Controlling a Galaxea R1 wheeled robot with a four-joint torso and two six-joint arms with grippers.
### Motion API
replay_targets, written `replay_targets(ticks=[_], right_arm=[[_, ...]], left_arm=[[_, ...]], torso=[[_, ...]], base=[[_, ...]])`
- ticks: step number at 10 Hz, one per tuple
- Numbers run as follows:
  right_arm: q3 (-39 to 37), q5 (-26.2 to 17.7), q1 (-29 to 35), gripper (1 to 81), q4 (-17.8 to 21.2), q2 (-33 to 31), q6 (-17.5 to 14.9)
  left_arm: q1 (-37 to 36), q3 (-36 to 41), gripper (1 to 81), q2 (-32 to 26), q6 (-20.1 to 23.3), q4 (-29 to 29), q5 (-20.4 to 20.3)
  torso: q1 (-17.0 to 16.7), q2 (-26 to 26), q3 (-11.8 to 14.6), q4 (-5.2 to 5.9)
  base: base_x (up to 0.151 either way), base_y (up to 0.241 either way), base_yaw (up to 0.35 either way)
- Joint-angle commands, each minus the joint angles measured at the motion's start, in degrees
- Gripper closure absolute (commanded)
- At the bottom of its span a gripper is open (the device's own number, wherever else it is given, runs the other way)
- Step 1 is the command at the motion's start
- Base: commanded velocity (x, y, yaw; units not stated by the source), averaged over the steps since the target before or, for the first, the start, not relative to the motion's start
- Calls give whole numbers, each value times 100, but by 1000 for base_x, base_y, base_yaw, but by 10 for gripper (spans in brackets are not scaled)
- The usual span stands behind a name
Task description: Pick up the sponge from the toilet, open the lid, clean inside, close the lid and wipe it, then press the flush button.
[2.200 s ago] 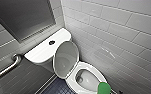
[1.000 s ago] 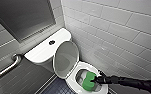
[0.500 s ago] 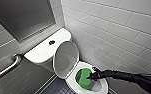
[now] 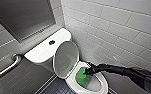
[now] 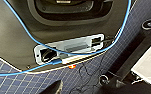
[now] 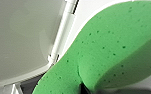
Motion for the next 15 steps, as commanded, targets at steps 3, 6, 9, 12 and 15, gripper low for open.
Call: replay_targets(ticks=[3, 6, 9, 12, 15], right_arm=[[-66, -413, 1236, 811, -46, 98, 10], [-128, -528, 1316, 811, -37, 178, 10], [-145, -624, 1439, 811, -37, 239, 168], [30, -659, 1597, 811, -46, 274, 353], [118, -774, 1711, 811, -55, 283, 441]], left_arm=[[267, 48, 10, 233, 32, 62, 553], [249, 48, 10, 242, 32, 62, 553], [231, 48, 10, 251, 32, 70, 553], [223, 48, 10, 251, 32, 70, 562], [222, 48, 10, 260, 32, 150, 553]], torso=[[0, 0, 0, 0], [0, 0, 0, 0], [0, 0, 0, 0], [0, 0, 0, 0], [0, 2, 0, 0]], base=[[0, 0, 0], [0, 0, 0], [0, 0, 0], [0, 0, 0], [0, 0, 0]])
